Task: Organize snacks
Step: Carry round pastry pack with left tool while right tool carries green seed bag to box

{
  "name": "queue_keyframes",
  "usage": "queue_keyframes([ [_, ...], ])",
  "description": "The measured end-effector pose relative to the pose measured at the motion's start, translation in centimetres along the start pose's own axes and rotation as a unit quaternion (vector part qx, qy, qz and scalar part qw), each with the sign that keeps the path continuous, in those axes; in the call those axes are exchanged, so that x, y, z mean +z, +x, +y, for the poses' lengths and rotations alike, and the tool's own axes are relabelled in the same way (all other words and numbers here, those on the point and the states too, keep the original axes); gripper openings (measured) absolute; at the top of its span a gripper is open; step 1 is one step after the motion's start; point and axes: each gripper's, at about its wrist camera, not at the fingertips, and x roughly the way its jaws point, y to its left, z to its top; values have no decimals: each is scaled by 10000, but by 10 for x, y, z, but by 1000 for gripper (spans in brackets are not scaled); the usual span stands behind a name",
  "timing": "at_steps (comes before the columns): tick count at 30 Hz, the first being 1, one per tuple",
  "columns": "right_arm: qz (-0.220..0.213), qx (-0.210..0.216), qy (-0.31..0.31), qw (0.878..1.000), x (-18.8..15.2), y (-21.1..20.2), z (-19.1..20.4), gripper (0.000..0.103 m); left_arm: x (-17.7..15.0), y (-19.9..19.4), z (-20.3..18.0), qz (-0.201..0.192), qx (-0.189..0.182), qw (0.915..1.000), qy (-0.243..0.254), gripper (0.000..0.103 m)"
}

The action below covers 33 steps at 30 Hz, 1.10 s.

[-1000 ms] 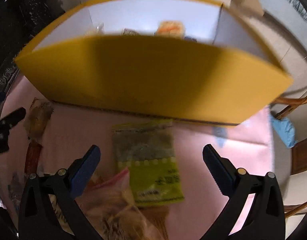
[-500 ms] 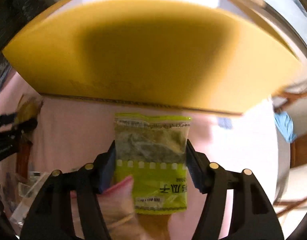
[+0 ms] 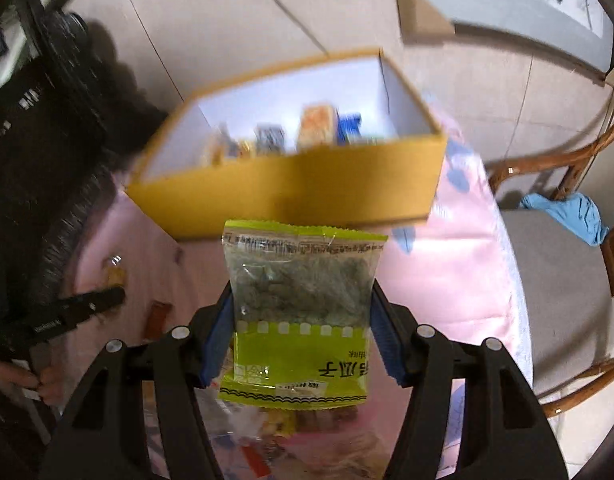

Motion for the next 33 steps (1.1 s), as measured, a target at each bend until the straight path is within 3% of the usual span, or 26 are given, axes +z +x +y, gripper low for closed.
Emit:
queue_keyframes([
  [4,-346,179,-65,9992,3,-28,8,63,2,-14,-33,-130,273,9979,570,56],
  [7,-653,-34,-222,9976,23,-46,5,63,14,-21,-54,-379,553,9940,863,56],
  [13,-1368,-166,-516,9891,78,-52,17,63,79,-35,-91,-1207,1040,9773,1397,56],
  [16,-1562,-154,-496,9864,108,-43,14,63,113,-37,-97,-1304,853,9803,1217,56],
  [20,-1648,-259,-606,9841,140,-30,11,63,141,-29,-108,-1567,1295,9671,1531,56],
  [26,-1584,-428,-638,9844,163,-7,4,63,166,-10,-92,-1379,1083,9777,1159,56],
  [33,-1546,-314,-490,9863,176,6,-1,63,172,3,-84,-1308,1196,9779,1110,56],
])
